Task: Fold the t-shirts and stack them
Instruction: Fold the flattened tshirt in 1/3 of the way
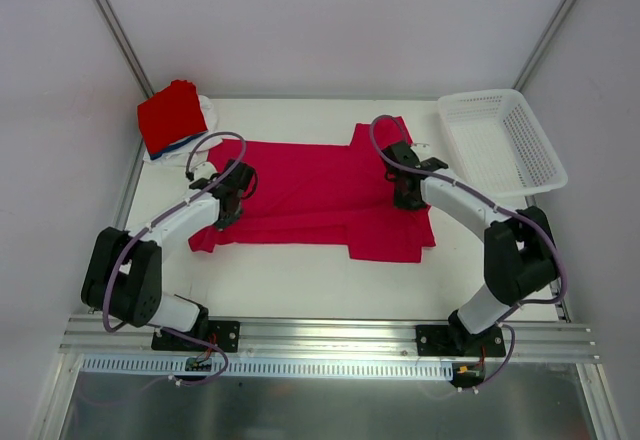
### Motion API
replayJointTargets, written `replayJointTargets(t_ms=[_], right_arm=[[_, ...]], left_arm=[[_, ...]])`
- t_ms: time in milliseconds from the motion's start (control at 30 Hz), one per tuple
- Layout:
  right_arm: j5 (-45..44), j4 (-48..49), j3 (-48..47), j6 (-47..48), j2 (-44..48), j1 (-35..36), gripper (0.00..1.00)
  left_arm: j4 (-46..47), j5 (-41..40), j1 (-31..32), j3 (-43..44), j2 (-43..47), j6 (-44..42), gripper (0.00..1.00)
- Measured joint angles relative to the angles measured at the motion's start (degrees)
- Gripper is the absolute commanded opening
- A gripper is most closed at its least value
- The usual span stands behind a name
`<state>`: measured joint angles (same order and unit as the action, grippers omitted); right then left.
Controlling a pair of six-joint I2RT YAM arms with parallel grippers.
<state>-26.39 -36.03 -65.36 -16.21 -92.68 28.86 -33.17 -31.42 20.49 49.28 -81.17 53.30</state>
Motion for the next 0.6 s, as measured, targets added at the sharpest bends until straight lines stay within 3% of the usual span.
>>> replayJointTargets(t_ms=[67, 100, 133, 200, 267, 600], right_arm=[[0.3, 0.3, -0.1, 0.2, -0.2, -0.5, 0.01], [0.3, 0.3, -0.2, 0.3, -0.5, -0.7, 0.00], [0.3, 0.5, -0.3, 0.4, -0.8, -0.7, 0.01], [0.3, 0.8, -0.4, 0.6, -1.7, -0.9, 0.01], [0.4, 0.9, -0.4, 0.7, -2.4, -1.1, 0.00], [0.5, 1.4, -0.7, 1.1, -4.0, -2.4, 0.00]], left_arm=[[0.7, 0.5, -0.3, 0.0, -0.9, -0.5, 0.18], [1.1, 0.8, -0.3, 0.0, -1.4, -0.7, 0.30], [1.4, 0.9, -0.4, 0.0, -1.9, -1.1, 0.54], [1.9, 1.1, -0.4, 0.0, -2.7, -1.5, 0.81], [2.6, 1.2, -0.4, -0.1, -3.2, -2.0, 0.98], [5.0, 1.2, -0.4, -0.3, -4.3, -3.4, 0.99]])
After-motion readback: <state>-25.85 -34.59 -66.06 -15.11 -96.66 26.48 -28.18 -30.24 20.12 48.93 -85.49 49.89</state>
